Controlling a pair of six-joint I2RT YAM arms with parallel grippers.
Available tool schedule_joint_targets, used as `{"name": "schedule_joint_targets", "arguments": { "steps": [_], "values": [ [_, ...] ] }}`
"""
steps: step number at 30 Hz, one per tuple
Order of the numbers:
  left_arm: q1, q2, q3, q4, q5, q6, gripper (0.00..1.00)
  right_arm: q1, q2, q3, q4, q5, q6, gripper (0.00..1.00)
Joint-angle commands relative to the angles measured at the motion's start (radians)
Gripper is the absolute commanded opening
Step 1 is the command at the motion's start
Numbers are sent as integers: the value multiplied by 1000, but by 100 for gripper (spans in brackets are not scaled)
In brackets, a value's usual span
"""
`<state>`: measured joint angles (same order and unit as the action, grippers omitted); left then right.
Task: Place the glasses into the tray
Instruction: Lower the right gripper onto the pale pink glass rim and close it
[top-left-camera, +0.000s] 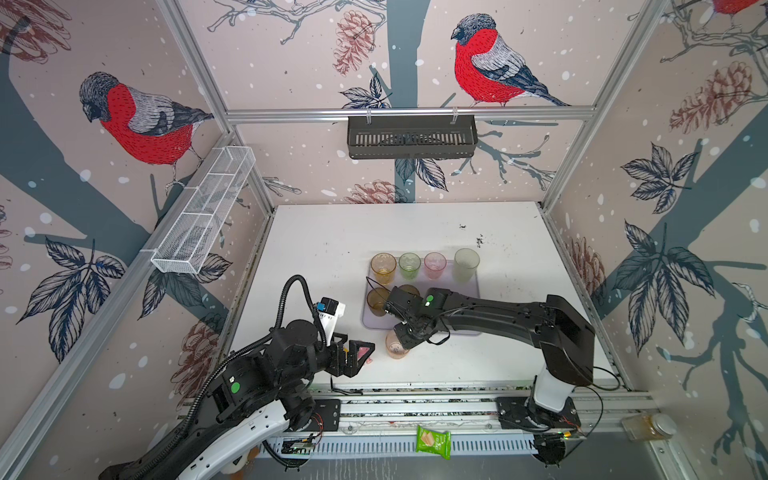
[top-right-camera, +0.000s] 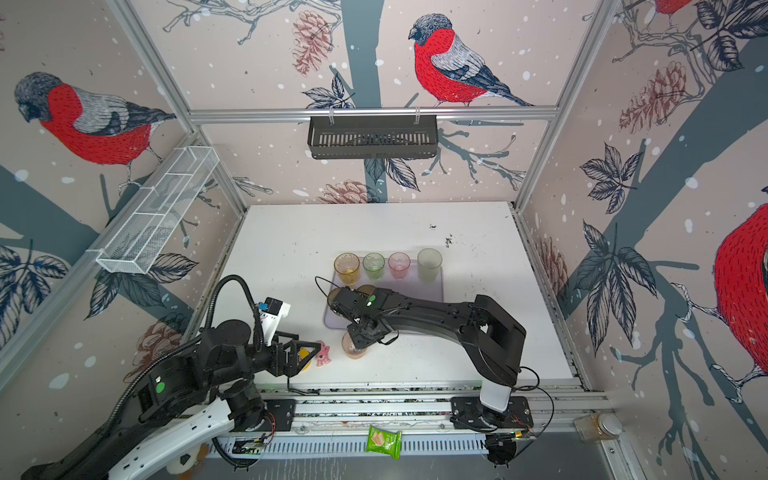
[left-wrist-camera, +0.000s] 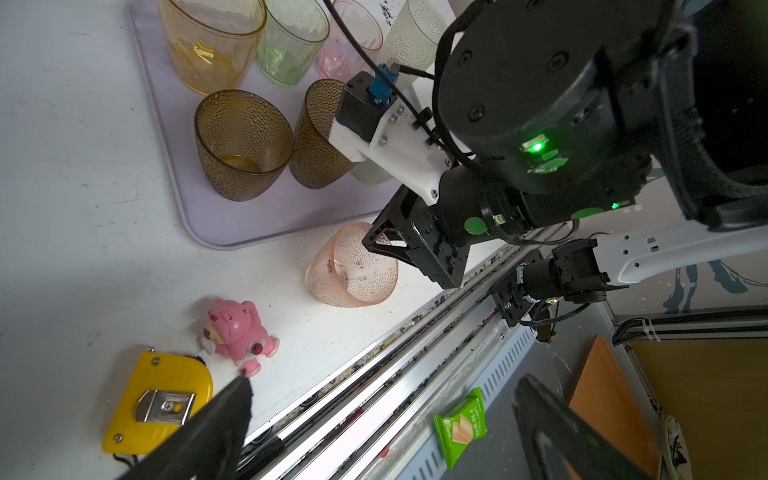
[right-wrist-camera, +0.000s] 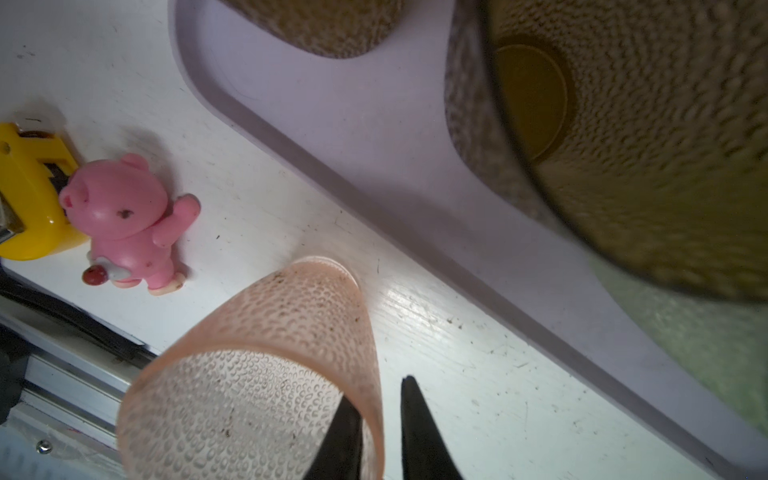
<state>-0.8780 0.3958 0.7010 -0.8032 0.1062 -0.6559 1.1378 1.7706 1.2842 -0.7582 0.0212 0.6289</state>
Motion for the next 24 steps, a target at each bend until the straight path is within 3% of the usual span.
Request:
{"name": "schedule_joint_targets", "arguments": {
  "steps": [1,24],
  "values": [
    [-1,0,3,18,1,-4,98,-1,-11,-3,-10,0,-3,19],
    [-1,5,-8,43,-2,-10,98,-24,-114,-54,-38,18,-17,3]
  ]
}}
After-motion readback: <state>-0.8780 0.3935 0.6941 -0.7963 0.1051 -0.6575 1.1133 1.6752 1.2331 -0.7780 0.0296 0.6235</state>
